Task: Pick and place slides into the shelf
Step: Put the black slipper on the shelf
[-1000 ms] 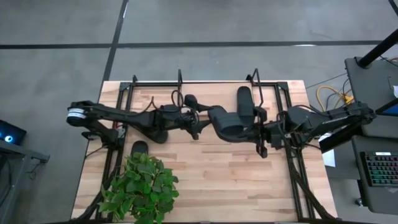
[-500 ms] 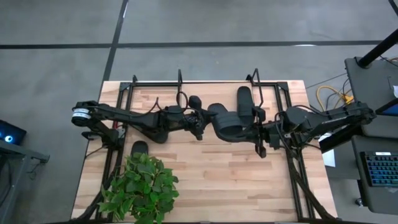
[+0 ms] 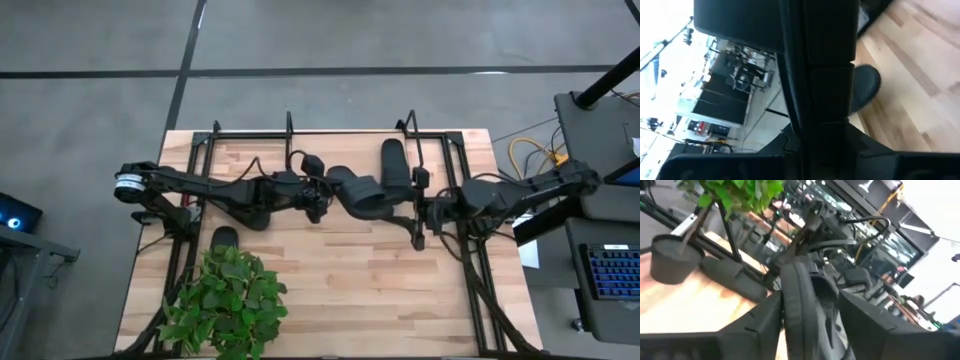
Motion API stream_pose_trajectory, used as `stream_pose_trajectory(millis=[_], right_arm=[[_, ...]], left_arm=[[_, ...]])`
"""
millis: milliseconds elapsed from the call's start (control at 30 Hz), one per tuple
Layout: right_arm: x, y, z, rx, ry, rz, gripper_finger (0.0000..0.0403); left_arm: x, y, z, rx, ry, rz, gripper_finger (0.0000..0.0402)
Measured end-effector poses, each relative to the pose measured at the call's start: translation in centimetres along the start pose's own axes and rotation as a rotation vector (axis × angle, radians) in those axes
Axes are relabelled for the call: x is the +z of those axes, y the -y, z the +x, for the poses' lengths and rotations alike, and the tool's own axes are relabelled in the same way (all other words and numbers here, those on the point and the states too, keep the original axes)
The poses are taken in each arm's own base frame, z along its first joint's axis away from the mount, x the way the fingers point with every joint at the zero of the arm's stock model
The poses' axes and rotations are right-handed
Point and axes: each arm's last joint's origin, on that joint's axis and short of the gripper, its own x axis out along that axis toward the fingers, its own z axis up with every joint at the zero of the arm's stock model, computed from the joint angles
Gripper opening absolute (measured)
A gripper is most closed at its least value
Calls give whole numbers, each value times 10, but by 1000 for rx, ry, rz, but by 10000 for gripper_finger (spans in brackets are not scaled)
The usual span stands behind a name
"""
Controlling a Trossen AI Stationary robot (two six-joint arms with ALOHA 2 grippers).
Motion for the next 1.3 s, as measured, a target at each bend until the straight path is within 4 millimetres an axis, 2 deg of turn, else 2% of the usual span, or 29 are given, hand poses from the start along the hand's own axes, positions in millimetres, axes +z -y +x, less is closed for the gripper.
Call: stream_pose_trajectory(millis=[233, 367, 500, 633, 833, 1000, 1300], right_arm=[[7, -9, -7, -7, -81, 22, 203], [22, 0, -13, 1, -115, 96, 196], [27, 6, -13, 41, -252, 142, 188], [32, 6, -2, 79, -347, 129, 182], [44, 0, 26, 136, -446, 49, 180], [50, 0, 45, 110, -560, -11, 177], [49, 8, 61, 73, -668, -16, 170]], left_arm=[[-5, 5, 0, -45, -54, 28, 40], [-9, 11, -1, -95, -97, 100, 40], [-7, 12, -2, -94, -94, 126, 40], [-4, 9, -2, -77, -78, 125, 40], [0, 6, -2, -65, -63, 137, 40], [6, 0, -3, -48, -45, 129, 40], [11, 0, -4, -45, -28, 136, 40]])
